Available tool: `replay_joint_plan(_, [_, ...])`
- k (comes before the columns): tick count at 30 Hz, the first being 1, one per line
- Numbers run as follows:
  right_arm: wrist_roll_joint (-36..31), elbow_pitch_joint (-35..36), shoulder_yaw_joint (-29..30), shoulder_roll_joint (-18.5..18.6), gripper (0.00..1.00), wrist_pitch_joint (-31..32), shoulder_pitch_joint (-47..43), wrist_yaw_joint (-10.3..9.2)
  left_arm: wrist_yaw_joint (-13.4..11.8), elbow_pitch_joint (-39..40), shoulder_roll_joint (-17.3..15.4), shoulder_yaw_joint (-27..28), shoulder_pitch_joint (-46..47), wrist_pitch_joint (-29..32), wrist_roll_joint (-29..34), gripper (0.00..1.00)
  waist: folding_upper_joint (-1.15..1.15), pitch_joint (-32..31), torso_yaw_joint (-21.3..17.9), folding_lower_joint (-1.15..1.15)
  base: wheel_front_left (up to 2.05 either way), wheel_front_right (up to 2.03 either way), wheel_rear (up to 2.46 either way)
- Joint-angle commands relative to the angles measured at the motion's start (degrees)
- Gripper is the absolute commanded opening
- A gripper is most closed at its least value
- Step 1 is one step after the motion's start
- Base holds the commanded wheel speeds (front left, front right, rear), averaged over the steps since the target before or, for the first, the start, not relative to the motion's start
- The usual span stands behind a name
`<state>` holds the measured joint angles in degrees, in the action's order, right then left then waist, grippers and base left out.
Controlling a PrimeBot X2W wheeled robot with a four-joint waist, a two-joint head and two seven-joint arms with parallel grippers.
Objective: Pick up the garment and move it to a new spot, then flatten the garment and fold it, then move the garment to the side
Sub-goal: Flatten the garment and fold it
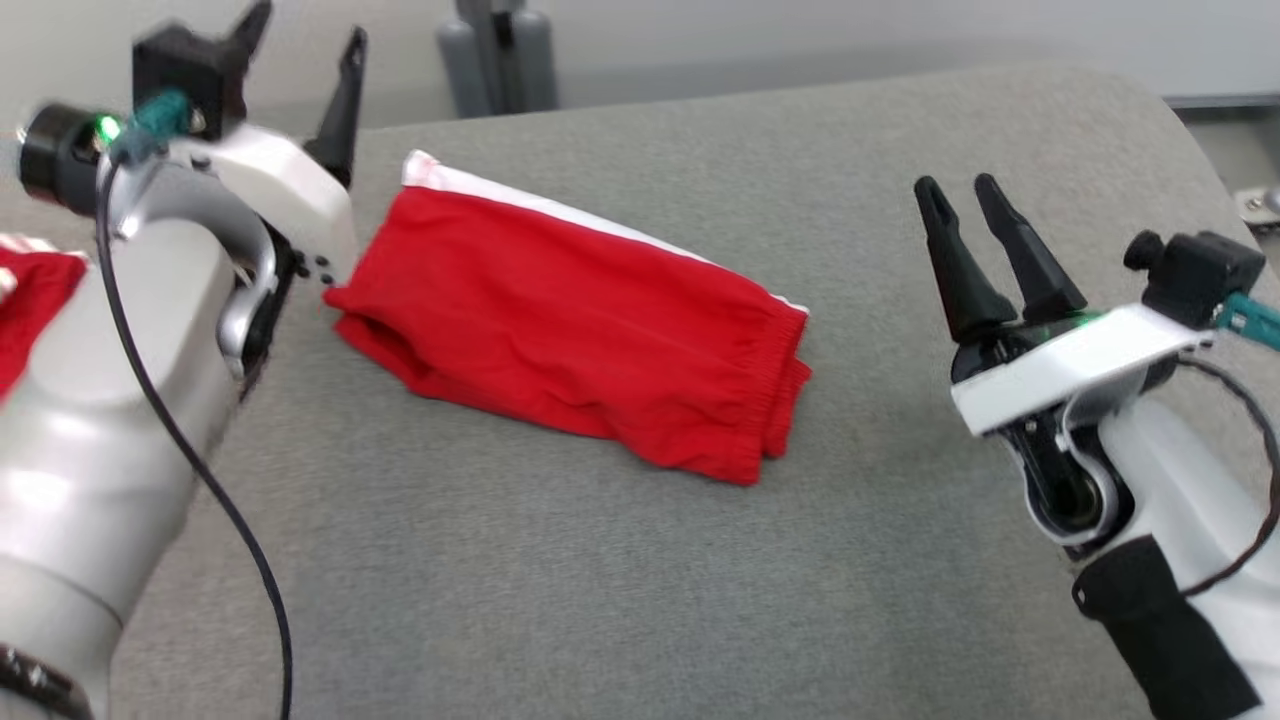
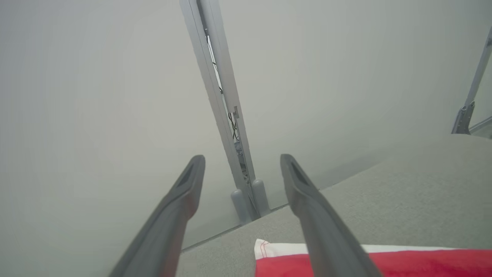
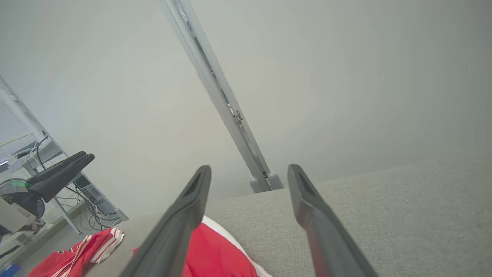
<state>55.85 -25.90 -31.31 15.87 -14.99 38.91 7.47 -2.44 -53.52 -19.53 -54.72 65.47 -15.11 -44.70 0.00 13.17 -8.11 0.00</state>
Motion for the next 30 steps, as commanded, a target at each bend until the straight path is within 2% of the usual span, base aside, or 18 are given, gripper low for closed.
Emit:
replay_joint_plan(1, [-3.57, 1.3, 2.09, -0.87, 1.0, -0.21, -2.72, 0.05, -1.59, 3.12, -0.87, 2.18, -4.26, -0.02, 1.28, 1.0, 0.0, -3.15, 3.49, 0.0, 0.0, 0.0, 0.0])
replay_joint_plan(4, [-11.64, 5.14, 7.62, -2.62, 1.0, -0.22, -7.38, 0.05, -5.16, 13.06, -2.21, 9.62, -11.87, -0.04, 4.41, 1.0, 0.0, -4.85, 5.44, 0.0, 0.0, 0.0, 0.0])
replay_joint_plan(6, [-16.02, 7.49, 10.29, -3.71, 1.0, -0.23, -10.44, 0.04, -6.7, 18.97, -2.31, 14.01, -18.31, -0.04, 6.97, 1.0, 0.0, -5.97, 6.48, 0.0, 0.0, 0.0, 0.0])
replay_joint_plan(8, [-19.38, 9.56, 12.68, -5.07, 1.0, -0.23, -13.26, 0.04, -8.6, 24.35, -2.43, 17.71, -24.39, -0.04, 11.22, 1.0, 0.0, -7.0, 7.42, 0.0, 0.0, 0.0, 0.0])
replay_joint_plan(11, [-25.08, 11.97, 16.45, -6.79, 1.0, -0.24, -17.3, 0.04, -10.16, 31.09, -0.58, 22.16, -33.17, -0.06, 16.5, 1.0, 0.0, -8.52, 8.74, 0.0, 0.0, 0.0, 0.0])
replay_joint_plan(15, [-30.09, 13.66, 19.8, -9.61, 1.0, -0.24, -22.93, 0.04, -10.59, 37.24, 2.98, 28.23, -43.79, -0.06, 22.07, 1.0, 0.0, -10.23, 10.14, 0.0, 0.0, 0.0, 0.0])
replay_joint_plan(23, [-32.94, 12.51, 23.91, -12.4, 1.0, -0.24, -29.51, 0.04, -6.08, 43.67, 11.65, 41.11, -58.99, -0.06, 29.09, 1.0, 0.0, -12.63, 11.08, 0.0, 0.0, 0.0, 0.0])
replay_joint_plan(24, [-32.61, 11.94, 24.54, -12.48, 1.0, -0.25, -30.04, 0.04, -5.32, 43.9, 12.59, 42.78, -60.36, -0.06, 29.46, 1.0, 0.0, -12.81, 11.1, 0.0, 0.0, 0.0, 0.0])
replay_joint_plan(25, [-32.5, 10.3, 25.04, -12.64, 1.0, -0.25, -30.48, 0.04, -3.04, 43.27, 14.11, 44.76, -62.48, -0.06, 30.43, 1.0, 0.0, -13.14, 11.2, 0.0, 0.0, 0.0, 0.0])
replay_joint_plan(30, [-31.72, 8.92, 25.8, -12.81, 1.0, -0.25, -31.03, 0.04, 0.42, 42.19, 16.02, 48.59, -63.67, -0.06, 32.4, 1.0, 0.0, -13.6, 11.73, 0.0, 0.0, 0.0, 0.0])
